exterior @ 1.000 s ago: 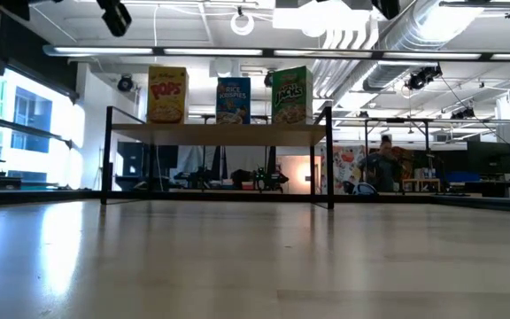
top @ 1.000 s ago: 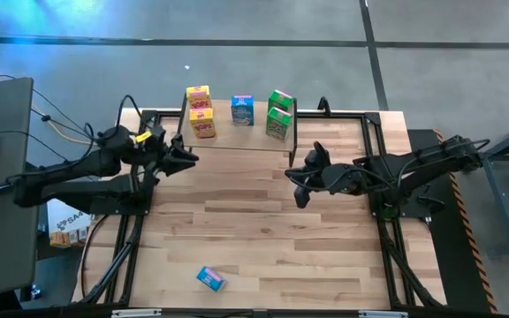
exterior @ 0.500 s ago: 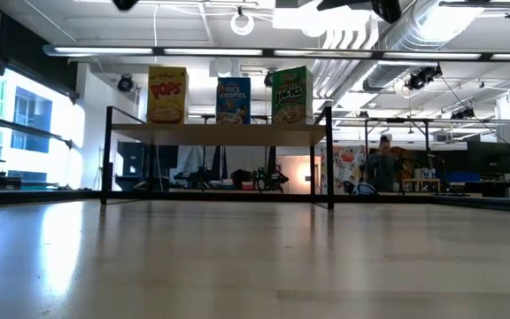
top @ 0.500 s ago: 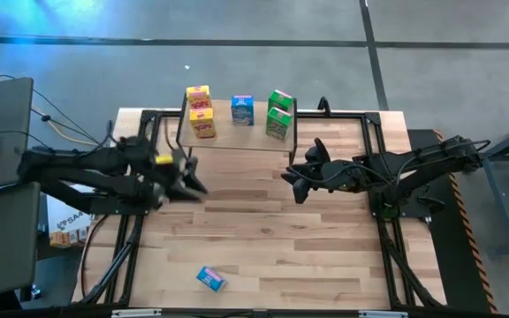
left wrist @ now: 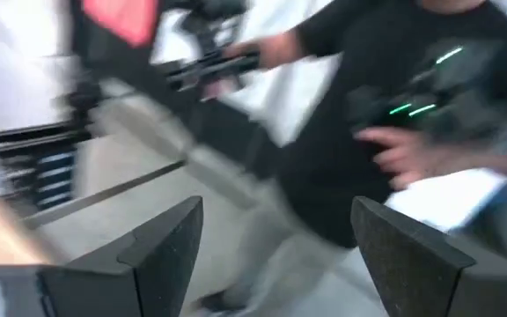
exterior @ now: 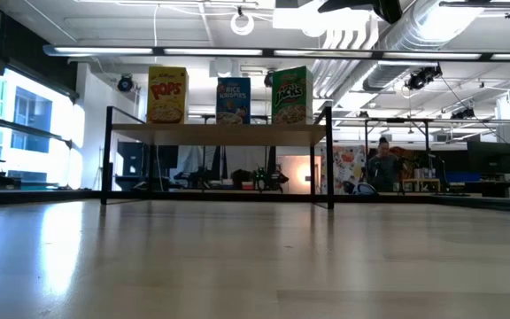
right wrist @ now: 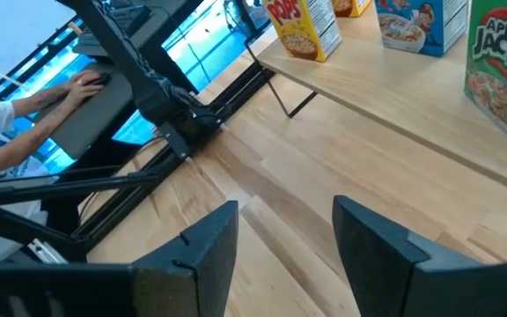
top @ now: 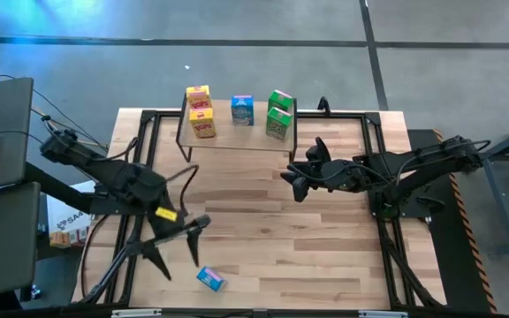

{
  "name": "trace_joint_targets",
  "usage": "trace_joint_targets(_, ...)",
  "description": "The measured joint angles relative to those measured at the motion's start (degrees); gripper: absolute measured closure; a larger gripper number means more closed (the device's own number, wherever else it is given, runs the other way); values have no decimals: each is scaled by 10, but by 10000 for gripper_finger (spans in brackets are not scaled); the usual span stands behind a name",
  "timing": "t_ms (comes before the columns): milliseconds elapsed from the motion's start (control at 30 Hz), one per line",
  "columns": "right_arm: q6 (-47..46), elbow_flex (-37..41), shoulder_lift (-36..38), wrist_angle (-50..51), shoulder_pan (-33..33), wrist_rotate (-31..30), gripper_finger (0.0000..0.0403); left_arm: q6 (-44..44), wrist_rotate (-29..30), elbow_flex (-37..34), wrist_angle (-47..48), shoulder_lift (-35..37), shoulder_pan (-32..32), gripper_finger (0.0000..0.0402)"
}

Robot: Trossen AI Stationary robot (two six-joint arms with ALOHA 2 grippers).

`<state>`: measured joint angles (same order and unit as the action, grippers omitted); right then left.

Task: Stack cereal on shelf
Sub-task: Put the blue cereal box on the shelf aligned with the other blue cereal box

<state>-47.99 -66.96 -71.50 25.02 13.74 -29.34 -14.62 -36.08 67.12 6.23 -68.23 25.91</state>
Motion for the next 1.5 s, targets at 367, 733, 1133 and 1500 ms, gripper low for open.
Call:
trace_joint_targets(367,10,0,0,22,0,9,224,227,290,173,368,-156,101,124)
trace_joint_targets(733,20,0,0,52,0,22,224,186,453,170,375,-287,155,125)
trace_joint_targets(1133,19,0,0,82,0,25,224,117,439,141,375,-307,159,125)
trace_joint_targets(1500,20,0,0,92,0,23,224,102,409,109,355,-306,158,125)
